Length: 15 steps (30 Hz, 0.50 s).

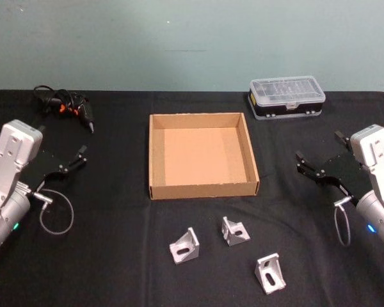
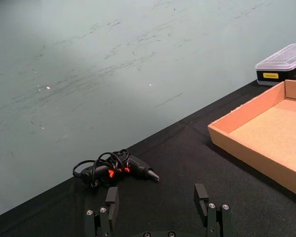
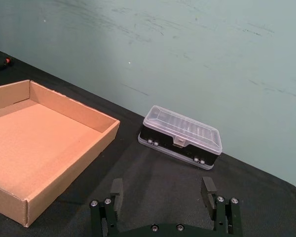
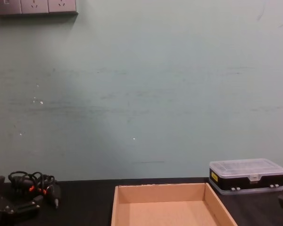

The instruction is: Use one hand to pick up the angle iron from the table and place it into the box.

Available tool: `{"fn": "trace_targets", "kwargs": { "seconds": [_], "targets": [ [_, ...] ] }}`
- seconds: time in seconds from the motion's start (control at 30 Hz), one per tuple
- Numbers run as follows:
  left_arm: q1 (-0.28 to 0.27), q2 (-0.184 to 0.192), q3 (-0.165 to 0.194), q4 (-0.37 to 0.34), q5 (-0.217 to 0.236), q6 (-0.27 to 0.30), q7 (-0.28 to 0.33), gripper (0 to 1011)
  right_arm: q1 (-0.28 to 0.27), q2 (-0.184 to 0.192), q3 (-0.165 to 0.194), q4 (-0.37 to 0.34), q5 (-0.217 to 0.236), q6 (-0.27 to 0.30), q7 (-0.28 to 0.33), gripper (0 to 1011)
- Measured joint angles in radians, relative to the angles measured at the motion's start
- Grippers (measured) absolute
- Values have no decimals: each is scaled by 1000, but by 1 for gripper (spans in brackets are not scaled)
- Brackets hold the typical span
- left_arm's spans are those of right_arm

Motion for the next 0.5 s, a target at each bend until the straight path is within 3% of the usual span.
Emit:
{"fn": "trace_targets", "kwargs": {
  "seconds": [0.5],
  "targets": [
    [0,0,0,0,0,0,0,1000,0,0,0,0,0,0,0,1003]
  ]
}}
